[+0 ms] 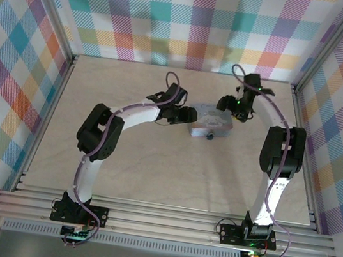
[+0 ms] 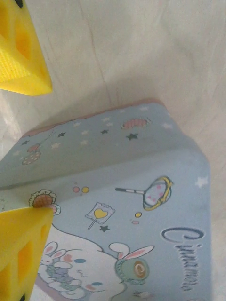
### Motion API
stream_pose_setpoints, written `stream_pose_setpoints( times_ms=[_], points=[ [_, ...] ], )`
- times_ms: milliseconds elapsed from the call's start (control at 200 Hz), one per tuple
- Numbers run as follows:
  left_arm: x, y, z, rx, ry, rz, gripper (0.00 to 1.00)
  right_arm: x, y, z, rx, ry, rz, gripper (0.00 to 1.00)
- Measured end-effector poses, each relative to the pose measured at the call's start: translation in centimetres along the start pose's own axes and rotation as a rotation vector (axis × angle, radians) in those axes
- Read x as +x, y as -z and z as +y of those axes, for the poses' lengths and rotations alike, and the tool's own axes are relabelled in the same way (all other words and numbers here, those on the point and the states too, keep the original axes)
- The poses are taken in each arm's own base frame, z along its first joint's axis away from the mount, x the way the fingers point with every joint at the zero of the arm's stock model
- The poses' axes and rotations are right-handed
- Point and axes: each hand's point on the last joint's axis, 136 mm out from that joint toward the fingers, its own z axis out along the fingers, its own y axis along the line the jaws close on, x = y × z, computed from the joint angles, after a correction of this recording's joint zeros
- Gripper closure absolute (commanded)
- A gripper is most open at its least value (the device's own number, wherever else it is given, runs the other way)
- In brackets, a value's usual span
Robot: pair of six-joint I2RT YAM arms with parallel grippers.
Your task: Unlock a padlock with a key
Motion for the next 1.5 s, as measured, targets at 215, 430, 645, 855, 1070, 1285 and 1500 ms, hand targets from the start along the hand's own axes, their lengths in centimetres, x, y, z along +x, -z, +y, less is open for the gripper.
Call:
stream_pose_setpoints(
  times_ms=[215, 430, 645, 855, 1070, 1285, 1500],
  points=[
    [-1.5, 1.5, 3.0, -0.025, 0.036, -0.022, 0.45, 3.7, -1.2, 3.4, -0.066, 0.027, 0.005, 0.44],
    [-1.2, 1.3, 2.4, -0.007, 0.036, -0.033, 0.47, 5.2, -0.7, 3.1, -0.077, 0.005, -0.018, 0.40],
    [0.1, 0.5, 0.2, 0.022, 0.032, -0.055, 0.51, 5.9, -0.5, 2.6, -0.054, 0.006, 0.003, 0.38],
    [0.3, 0.3, -0.6, 0.030, 0.049, -0.064, 0.49, 5.9, -0.1, 1.7, -0.052, -0.017, 0.016, 0.39],
    [0.4, 0.4, -0.8, -0.039, -0.014, -0.026, 0.39, 6.4, -0.1, 1.8, -0.049, -0.039, 0.033, 0.21],
    [0.5, 1.6, 0.3, -0.132, -0.091, -0.011, 0.30, 6.9, 2.2, 1.6, -0.003, -0.028, 0.013, 0.14],
    [-2.7, 7.1, 6.1, -0.354, -0.048, -0.094, 0.27, 5.7, 8.1, 3.1, -0.026, -0.007, -0.135, 0.13]
  ],
)
